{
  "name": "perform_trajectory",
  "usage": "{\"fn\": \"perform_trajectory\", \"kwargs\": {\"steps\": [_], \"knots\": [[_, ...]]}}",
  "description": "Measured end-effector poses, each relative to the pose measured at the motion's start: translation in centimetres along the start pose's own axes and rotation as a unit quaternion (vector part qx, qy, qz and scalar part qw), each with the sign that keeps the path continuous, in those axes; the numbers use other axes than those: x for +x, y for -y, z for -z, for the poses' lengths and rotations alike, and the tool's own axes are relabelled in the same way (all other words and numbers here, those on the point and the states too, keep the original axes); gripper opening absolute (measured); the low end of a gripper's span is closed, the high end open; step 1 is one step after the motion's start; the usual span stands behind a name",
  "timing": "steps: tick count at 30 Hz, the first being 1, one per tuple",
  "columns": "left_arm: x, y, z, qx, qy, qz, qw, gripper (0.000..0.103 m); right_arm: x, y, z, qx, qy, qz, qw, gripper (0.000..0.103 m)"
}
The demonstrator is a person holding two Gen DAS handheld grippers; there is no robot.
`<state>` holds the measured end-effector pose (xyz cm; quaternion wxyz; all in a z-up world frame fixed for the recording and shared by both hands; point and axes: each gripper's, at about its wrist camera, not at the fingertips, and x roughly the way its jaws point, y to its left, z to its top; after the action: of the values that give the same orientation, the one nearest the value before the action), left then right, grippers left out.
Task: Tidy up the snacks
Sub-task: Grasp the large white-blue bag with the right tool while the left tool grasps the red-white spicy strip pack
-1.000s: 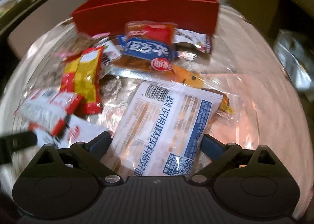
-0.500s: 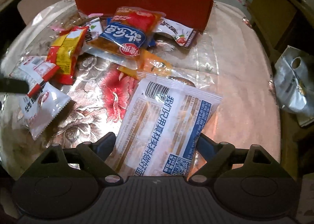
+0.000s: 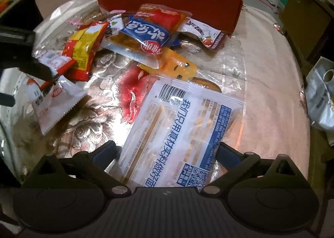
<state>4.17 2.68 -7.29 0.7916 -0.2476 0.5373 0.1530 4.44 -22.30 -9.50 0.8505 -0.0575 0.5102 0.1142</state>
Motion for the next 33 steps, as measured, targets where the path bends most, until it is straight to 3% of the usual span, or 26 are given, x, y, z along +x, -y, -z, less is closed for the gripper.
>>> {"fn": "perform_trajectory", "kwargs": {"steps": [4, 11, 13, 15, 17, 19, 22, 23, 24, 26, 28, 30, 33], "knots": [[-0.5, -0.5, -1.0, 0.001, 0.014, 0.003, 0.9999, 0.093, -0.3, 0.6, -0.3, 0.010, 0.005, -0.012, 1.000, 0.091], [1.0, 0.2, -3.3, -0.026, 0.003, 0.026, 0.9993, 0.092, -0.2, 0.1, -0.6, 0.009, 0.003, -0.013, 1.000, 0.090], [1.4, 1.1, -3.9, 0.015, 0.003, 0.028, 0.9995, 0.091, -0.1, 0.0, -0.7, 0.010, 0.002, -0.014, 1.000, 0.090], [1.7, 2.2, -4.6, 0.090, 0.007, 0.016, 0.9958, 0.086, 0.1, 0.1, -0.8, 0.013, 0.000, -0.017, 1.000, 0.091], [1.8, 2.8, -5.2, 0.162, -0.001, 0.030, 0.9863, 0.085, 0.0, 0.1, -0.8, 0.012, -0.001, -0.018, 1.000, 0.091], [1.1, 3.2, -5.9, 0.239, 0.018, 0.048, 0.9696, 0.085, 0.0, 0.3, -0.8, 0.013, -0.001, -0.022, 1.000, 0.091], [0.0, 3.9, -6.7, 0.359, 0.005, 0.070, 0.9308, 0.085, 0.1, 0.3, -0.8, 0.011, -0.001, -0.026, 1.000, 0.092], [-0.3, 4.0, -6.7, 0.376, 0.002, 0.064, 0.9242, 0.086, 0.1, 0.3, -0.8, 0.011, -0.002, -0.026, 1.000, 0.093], [-0.3, 3.7, -6.8, 0.365, 0.003, 0.052, 0.9296, 0.086, 0.1, 0.3, -0.8, 0.011, -0.002, -0.025, 1.000, 0.094], [0.2, 2.3, -6.9, 0.273, -0.014, 0.044, 0.9608, 0.085, 0.3, 0.2, -1.0, 0.014, -0.004, -0.025, 1.000, 0.095], [0.4, 0.8, -6.7, 0.181, -0.021, 0.091, 0.9790, 0.085, 0.3, 0.2, -1.3, 0.021, -0.008, -0.026, 0.999, 0.095], [0.7, -0.3, -6.0, 0.083, -0.037, 0.097, 0.9911, 0.085, 0.4, 0.1, -1.5, 0.026, -0.009, -0.026, 0.999, 0.095], [1.1, -0.1, -4.4, -0.002, -0.045, 0.094, 0.9946, 0.085, 0.4, -0.1, -1.3, 0.019, -0.010, -0.023, 1.000, 0.095]]}}
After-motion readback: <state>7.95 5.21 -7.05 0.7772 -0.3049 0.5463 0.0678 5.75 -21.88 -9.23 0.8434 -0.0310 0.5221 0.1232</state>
